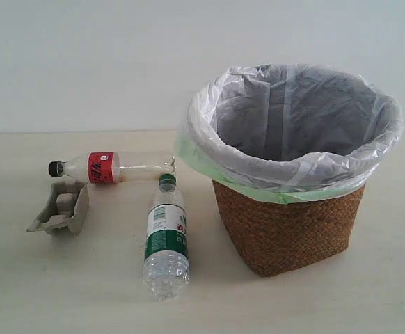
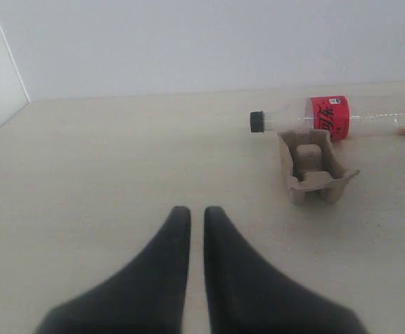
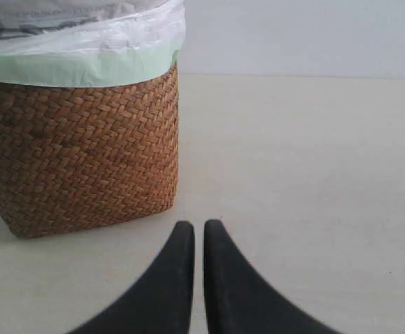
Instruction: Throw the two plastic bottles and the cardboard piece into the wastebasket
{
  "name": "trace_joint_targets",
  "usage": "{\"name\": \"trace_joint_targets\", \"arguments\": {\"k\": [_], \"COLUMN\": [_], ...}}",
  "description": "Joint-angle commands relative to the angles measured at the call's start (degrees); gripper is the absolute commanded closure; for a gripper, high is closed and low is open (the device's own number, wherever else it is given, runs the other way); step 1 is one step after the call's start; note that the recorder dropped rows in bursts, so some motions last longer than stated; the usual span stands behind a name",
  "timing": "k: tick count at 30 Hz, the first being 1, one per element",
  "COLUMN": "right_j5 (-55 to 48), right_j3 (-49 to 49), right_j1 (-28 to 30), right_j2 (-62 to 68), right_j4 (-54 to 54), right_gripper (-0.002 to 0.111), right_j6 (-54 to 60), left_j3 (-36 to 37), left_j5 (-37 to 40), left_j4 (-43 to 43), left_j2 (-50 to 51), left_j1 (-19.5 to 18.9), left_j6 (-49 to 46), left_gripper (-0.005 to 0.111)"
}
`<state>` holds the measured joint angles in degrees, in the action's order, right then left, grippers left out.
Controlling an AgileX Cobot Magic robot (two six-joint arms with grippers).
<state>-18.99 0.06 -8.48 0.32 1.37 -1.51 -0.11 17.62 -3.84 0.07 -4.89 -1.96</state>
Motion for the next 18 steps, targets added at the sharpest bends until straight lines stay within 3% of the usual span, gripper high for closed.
{"name": "trace_joint_targets", "arguments": {"k": [1, 15, 18], "right_j5": [0.54, 0.54, 0.54], "right_j3": [-0.06, -0.06, -0.06], "right_j1": [-0.08, -0.08, -0.08], "right_j2": [-0.32, -0.32, -0.32], "right_j4": [0.46, 0.46, 0.46], "right_gripper": [0.106, 0.106, 0.106], "right_j6": [0.20, 0.20, 0.20], "left_j3": [0.11, 0.11, 0.11], "left_j5": [0.02, -0.26, -5.42], "left_j4": [-0.05, -0.19, -1.54], "left_j2": [-0.07, -0.07, -0.07], "left_j1": [-0.17, -0.17, -0.17], "left_j6": [-0.20, -1.02, -4.52], "left_gripper": [0.100, 0.100, 0.100]}}
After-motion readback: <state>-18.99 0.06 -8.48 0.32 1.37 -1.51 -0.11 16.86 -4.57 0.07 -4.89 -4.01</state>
